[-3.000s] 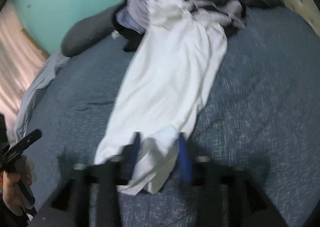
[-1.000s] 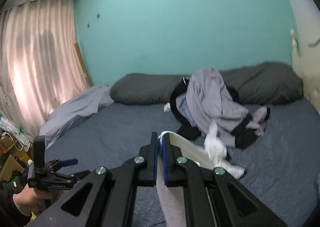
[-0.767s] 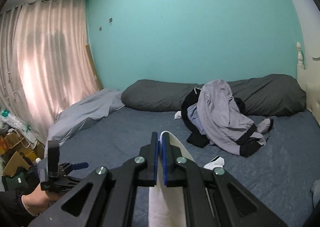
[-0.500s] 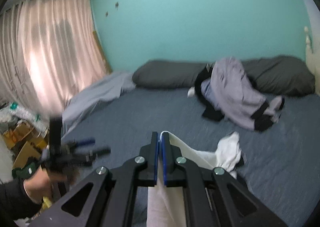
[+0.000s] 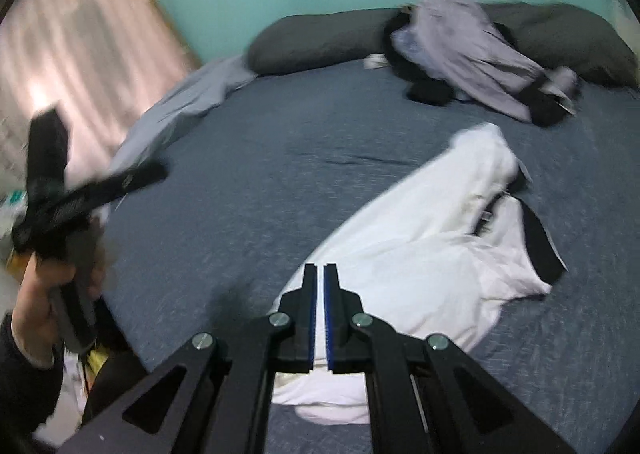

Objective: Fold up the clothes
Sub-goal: 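Open the right tool and release the white shirt on the bed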

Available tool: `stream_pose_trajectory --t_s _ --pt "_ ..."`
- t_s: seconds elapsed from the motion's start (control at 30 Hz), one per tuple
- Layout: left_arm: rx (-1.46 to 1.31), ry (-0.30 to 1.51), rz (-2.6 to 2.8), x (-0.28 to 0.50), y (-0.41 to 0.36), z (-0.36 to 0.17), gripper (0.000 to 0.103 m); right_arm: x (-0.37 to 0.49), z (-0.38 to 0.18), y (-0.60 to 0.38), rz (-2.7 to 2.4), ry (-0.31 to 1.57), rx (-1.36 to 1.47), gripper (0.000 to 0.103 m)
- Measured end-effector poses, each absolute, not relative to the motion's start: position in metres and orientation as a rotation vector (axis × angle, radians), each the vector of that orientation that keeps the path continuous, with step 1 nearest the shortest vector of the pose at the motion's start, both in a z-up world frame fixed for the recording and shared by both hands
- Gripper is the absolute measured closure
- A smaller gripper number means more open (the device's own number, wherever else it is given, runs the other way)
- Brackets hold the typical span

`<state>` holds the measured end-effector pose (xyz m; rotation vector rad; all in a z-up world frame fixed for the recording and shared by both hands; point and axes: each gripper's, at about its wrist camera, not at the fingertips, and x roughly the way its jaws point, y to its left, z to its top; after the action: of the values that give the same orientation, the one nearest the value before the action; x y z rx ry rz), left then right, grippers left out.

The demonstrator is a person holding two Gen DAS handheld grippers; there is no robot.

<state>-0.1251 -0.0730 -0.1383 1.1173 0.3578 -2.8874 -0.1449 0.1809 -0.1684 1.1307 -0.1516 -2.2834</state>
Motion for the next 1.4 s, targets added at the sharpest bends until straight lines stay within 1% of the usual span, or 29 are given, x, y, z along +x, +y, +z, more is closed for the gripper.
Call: stream_pose_trajectory --t_s 0.13,0.2,0.27,0.5,0.53,0.57,0.67,0.73,0.87,0.97,1.13,1.3,1.4 --pt "1.154 0.375 -2.864 -0.14 -0.077 -0.163 0.0 -0.173 -0.185 0.214 -2.357 -0.247 1.19 0.099" --pt "1.164 0.377 -2.856 -0.149 -0.076 -0.175 0.0 -0.189 -0.199 0.231 -2.381 -0.291 1.231 0.092" --pt "1.17 0.368 -2.854 -0.158 -0.074 -0.186 0.0 -0.203 -0.213 0.246 -2.413 -0.309 1.269 0.078" --pt "1.241 0.354 -2.859 -0.198 -0.062 -0.224 0.0 -0.245 -0.259 0.295 -2.494 -0.401 1.353 0.074" --pt "1.253 0.351 -2.859 -0.205 -0.06 -0.227 0.0 -0.25 -0.265 0.303 -2.506 -0.417 1.36 0.072" --pt "1.26 0.349 -2.862 -0.211 -0.058 -0.23 0.0 -0.254 -0.27 0.308 -2.516 -0.424 1.372 0.067" --pt "1.282 0.347 -2.887 -0.235 -0.049 -0.237 0.0 -0.262 -0.281 0.319 -2.533 -0.441 1.394 0.058" --pt "1.296 0.354 -2.903 -0.251 -0.043 -0.239 0.0 -0.267 -0.288 0.326 -2.54 -0.454 1.408 0.054" --pt "1.328 0.375 -2.933 -0.281 -0.03 -0.241 0.0 -0.273 -0.299 0.337 -2.551 -0.474 1.438 0.053" --pt "1.364 0.352 -2.959 -0.302 -0.014 -0.243 0.0 -0.274 -0.305 0.342 -2.537 -0.535 1.435 0.053" --pt "1.42 0.273 -3.002 -0.33 0.014 -0.246 0.0 -0.272 -0.309 0.348 -2.532 -0.609 1.415 0.053" --pt "1.498 0.155 -3.047 -0.356 0.044 -0.253 0.001 -0.264 -0.307 0.35 -2.566 -0.661 1.349 0.053" --pt "1.527 0.125 -3.054 -0.37 0.054 -0.257 0.001 -0.26 -0.309 0.349 -2.565 -0.659 1.345 0.053"
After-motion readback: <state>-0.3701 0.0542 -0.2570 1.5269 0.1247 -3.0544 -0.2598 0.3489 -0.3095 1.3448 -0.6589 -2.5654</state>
